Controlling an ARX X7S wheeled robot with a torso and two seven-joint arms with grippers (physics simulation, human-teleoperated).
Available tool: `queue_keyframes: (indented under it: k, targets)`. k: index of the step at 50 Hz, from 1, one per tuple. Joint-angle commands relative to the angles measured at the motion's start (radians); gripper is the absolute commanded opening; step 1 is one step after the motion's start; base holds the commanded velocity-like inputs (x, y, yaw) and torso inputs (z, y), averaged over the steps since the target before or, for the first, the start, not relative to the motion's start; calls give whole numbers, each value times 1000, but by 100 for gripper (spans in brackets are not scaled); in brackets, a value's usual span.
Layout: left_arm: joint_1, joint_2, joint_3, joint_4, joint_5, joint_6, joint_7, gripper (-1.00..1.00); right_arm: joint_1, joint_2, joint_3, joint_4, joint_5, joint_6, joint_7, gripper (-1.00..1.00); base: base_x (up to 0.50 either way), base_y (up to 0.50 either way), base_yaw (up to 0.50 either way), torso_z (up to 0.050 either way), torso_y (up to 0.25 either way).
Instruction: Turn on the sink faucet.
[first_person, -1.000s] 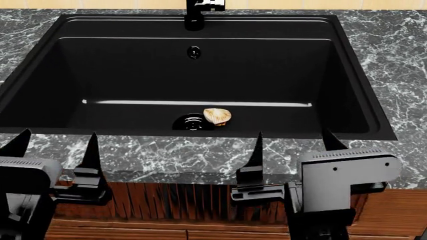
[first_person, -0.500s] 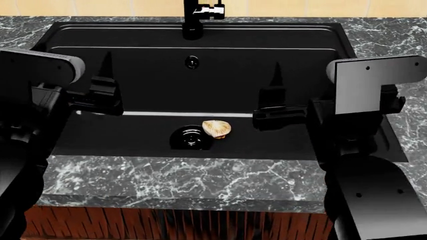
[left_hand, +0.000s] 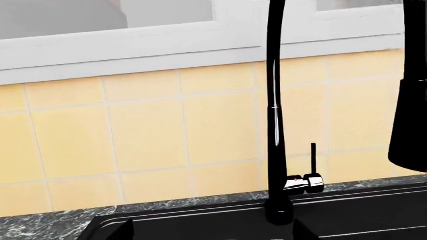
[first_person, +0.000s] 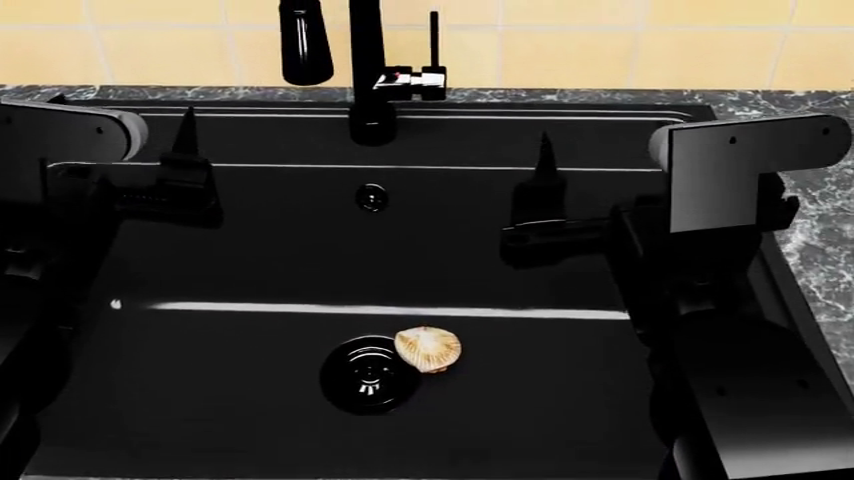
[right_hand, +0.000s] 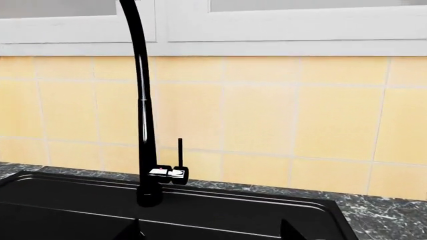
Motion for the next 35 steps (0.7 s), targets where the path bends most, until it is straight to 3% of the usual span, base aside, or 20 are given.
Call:
queue_keyframes:
  k: [1, 31, 35]
  targets:
    - [24, -14, -15, -23, -6, 21, -6, 100, -2, 12, -15, -13, -10, -5, 2, 100, 500, 0, 0, 0, 15]
    - [64, -38, -67, 25, -63, 0, -19, 100, 20, 14, -49, 57, -46, -39, 7, 100, 500, 64, 0, 0, 1]
    - [72, -50, -51, 43, -54, -10, -17, 100, 33, 7, -57, 57, -47, -60, -1, 100, 177, 33, 0, 0, 3]
